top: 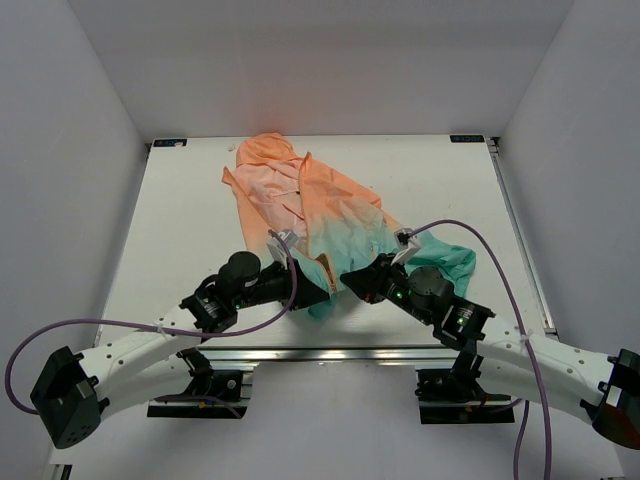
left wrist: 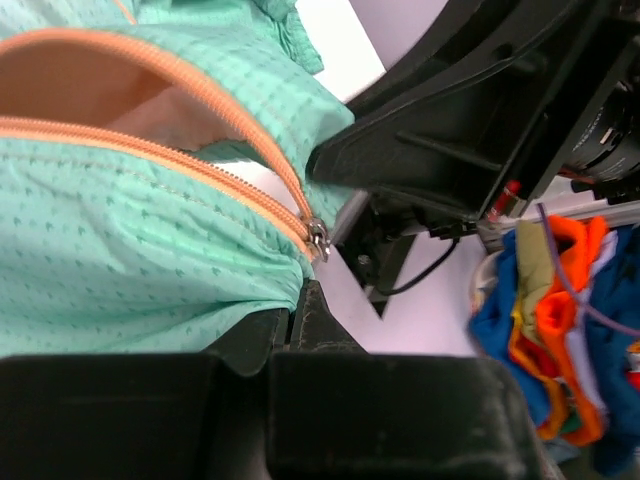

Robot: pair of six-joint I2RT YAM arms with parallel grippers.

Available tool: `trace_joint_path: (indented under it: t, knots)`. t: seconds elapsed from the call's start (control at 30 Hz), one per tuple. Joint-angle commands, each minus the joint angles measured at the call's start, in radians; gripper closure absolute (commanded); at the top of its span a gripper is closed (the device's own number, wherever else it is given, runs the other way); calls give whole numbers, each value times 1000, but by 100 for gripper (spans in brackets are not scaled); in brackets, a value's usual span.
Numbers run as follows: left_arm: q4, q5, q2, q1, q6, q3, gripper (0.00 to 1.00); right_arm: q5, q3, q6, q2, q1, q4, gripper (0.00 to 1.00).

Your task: Zip up the jacket

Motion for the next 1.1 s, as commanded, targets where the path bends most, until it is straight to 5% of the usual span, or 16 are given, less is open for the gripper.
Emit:
trace_joint_path:
  t: [0.0, 0.17, 0.27, 0.57, 0.87, 1.07]
  knots:
    - [-18, 36, 8, -5, -99, -26, 100, 75, 30, -32, -31, -15, -13, 78]
    - [14, 24, 31, -5, -144, -26, 100, 5, 37, -54, -26, -14, -137, 45]
    - [-6, 27, 42, -7, -155, -14, 100, -52, 56, -106, -14, -14, -150, 36]
    - [-124, -20, 30, -7, -146, 22, 100, -26, 226, -385, 49, 26, -458, 35]
    - [-150, -24, 63, -7, -127, 60, 100, -25, 291, -592, 109, 190, -519, 37]
    - [-132, -21, 73, -5, -134, 65, 100, 164, 353, -598, 211, 296, -529, 37]
